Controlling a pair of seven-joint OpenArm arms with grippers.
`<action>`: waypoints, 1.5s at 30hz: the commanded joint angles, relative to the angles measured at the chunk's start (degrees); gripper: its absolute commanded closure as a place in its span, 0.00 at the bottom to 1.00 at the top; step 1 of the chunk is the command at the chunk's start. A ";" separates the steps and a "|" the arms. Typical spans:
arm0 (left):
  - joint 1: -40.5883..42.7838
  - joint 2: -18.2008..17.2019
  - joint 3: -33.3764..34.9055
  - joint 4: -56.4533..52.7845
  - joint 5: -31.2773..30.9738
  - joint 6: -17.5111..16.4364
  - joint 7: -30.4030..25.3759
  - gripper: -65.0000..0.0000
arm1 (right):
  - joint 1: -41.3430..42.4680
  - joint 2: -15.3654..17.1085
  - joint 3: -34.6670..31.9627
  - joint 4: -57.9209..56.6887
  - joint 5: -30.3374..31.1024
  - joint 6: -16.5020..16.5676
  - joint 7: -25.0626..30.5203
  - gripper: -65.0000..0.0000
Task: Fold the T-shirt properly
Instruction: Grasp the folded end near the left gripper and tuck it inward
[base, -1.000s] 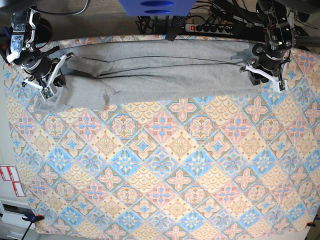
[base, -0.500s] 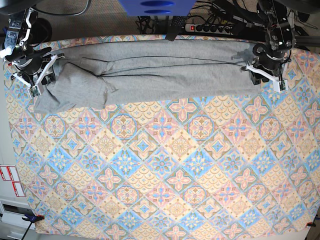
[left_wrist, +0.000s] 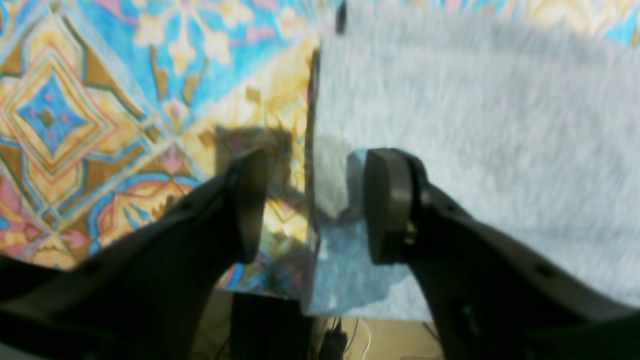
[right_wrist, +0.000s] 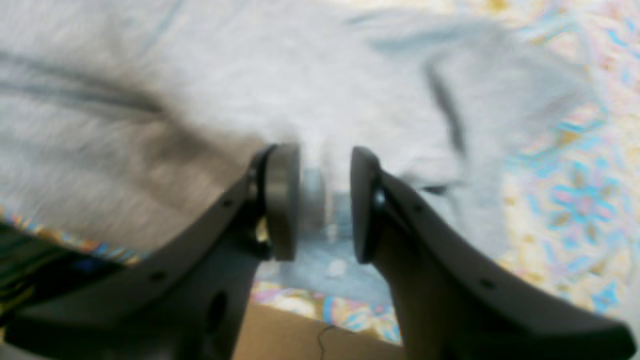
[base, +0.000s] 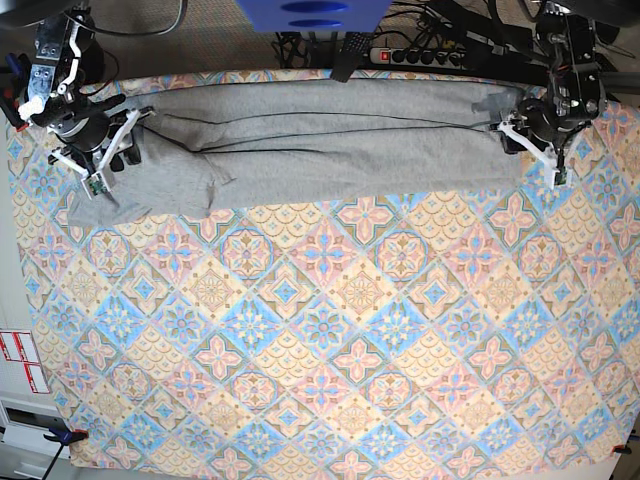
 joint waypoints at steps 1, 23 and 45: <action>-0.21 -0.67 0.06 0.81 -0.43 -0.13 -0.38 0.50 | 0.37 0.99 0.29 0.94 0.40 -0.24 0.94 0.73; -2.32 -0.14 11.58 -6.48 -4.47 -0.40 -0.73 0.71 | 2.05 0.99 0.29 0.94 0.49 -0.24 0.50 0.73; -3.81 -4.27 0.85 -6.57 -8.52 -0.40 -5.39 1.00 | 2.05 0.99 0.38 1.03 0.49 -0.24 0.50 0.73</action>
